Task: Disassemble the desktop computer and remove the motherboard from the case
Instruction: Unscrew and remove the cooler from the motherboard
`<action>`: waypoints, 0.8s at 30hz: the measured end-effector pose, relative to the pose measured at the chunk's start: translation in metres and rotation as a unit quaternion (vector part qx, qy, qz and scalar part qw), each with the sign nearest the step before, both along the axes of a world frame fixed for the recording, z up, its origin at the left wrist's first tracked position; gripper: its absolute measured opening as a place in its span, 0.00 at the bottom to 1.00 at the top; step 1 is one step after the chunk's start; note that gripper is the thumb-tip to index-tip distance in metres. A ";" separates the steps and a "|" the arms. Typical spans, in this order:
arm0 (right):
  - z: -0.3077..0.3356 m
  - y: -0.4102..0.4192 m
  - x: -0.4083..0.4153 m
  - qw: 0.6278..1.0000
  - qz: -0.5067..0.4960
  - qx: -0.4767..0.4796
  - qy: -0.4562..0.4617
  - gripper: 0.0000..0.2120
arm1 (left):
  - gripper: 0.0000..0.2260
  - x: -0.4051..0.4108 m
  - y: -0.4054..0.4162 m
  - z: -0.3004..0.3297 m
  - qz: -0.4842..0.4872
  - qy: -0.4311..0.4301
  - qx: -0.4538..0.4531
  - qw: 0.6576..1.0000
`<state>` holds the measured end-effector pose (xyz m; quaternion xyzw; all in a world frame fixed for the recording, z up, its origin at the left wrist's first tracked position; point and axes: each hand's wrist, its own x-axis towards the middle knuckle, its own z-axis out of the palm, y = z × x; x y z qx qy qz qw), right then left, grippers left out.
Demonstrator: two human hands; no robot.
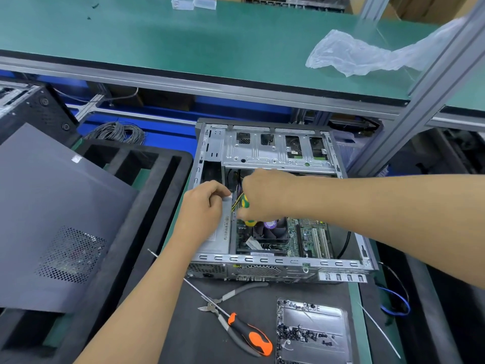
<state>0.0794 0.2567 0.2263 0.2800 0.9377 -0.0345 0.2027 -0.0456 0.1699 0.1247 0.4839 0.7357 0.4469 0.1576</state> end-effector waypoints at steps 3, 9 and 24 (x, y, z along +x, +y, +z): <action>0.008 0.006 -0.001 0.988 0.141 0.020 -0.054 0.11 | 0.16 0.000 0.001 0.001 -0.004 0.000 -0.002 1.000; 0.016 0.009 -0.001 0.967 0.215 0.036 -0.134 0.22 | 0.15 0.001 0.000 0.002 -0.006 0.005 -0.003 1.000; 0.014 0.013 -0.001 0.899 0.409 0.129 -0.088 0.19 | 0.15 0.001 0.000 0.005 0.000 0.009 -0.003 1.000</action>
